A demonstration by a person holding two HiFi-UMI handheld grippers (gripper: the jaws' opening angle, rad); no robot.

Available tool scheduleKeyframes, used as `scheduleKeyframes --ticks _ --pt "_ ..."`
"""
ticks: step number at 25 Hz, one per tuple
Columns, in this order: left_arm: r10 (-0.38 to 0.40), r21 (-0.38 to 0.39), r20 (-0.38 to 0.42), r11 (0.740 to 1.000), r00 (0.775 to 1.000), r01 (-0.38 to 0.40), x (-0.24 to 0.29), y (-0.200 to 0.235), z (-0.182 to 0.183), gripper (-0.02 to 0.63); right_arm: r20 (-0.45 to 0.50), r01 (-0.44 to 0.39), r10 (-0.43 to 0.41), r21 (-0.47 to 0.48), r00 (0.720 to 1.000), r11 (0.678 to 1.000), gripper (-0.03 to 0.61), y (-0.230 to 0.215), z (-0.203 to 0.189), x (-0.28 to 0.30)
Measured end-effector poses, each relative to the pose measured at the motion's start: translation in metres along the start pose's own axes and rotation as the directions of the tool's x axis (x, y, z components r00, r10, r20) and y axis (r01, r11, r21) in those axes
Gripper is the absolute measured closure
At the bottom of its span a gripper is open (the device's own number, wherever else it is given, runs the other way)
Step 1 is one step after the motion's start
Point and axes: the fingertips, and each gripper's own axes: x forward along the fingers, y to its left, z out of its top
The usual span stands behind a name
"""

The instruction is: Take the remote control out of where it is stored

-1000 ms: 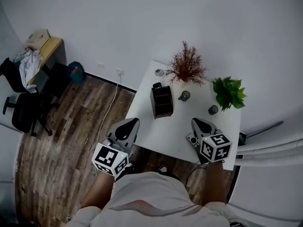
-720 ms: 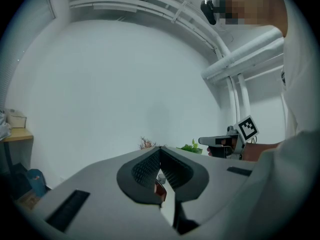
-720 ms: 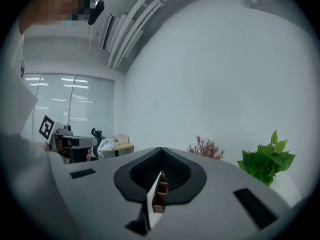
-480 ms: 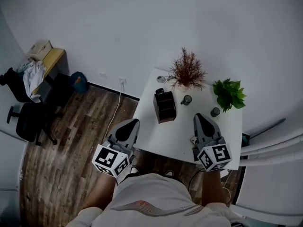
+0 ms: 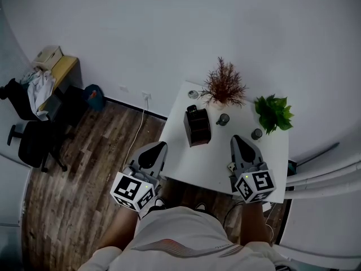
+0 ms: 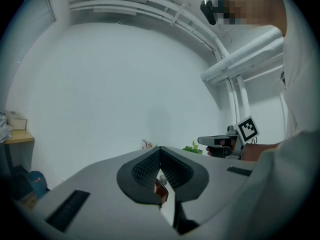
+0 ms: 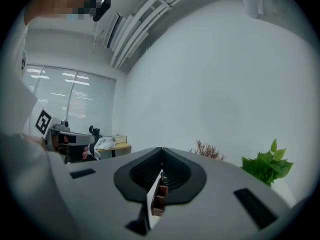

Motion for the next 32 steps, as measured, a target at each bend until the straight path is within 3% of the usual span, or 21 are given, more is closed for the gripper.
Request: scheduleKeyframes --ticks 6,14,16,22,32 --pt "0.021 0.001 -0.004 1.0 1.0 -0.021 -0.005 0.004 -0.003 0.606 -0.05 0.005 -0.008 -0.056 0.999 0.998 0.562 0.002 -0.01 0.013" --pt "0.076 -0.029 -0.025 0.997 0.997 -0.077 -0.021 0.028 -0.018 0.604 -0.169 0.01 -0.042 -0.183 0.985 0.983 0.556 0.005 -0.031 0.078" --pt "0.084 -0.042 -0.032 0.995 0.996 -0.086 -0.026 0.035 -0.024 0.606 -0.203 -0.002 -0.039 -0.2 0.978 0.98 0.512 0.008 -0.039 0.098" --pt "0.13 -0.069 -0.059 0.989 0.99 -0.134 -0.043 0.061 -0.039 0.604 -0.336 -0.022 -0.052 -0.212 0.94 0.977 0.408 0.01 -0.087 0.161" --pt "0.191 -0.145 -0.106 0.968 0.976 -0.205 -0.059 0.102 -0.061 0.606 -0.476 0.062 -0.148 -0.193 0.867 0.979 0.395 -0.006 -0.166 0.238"
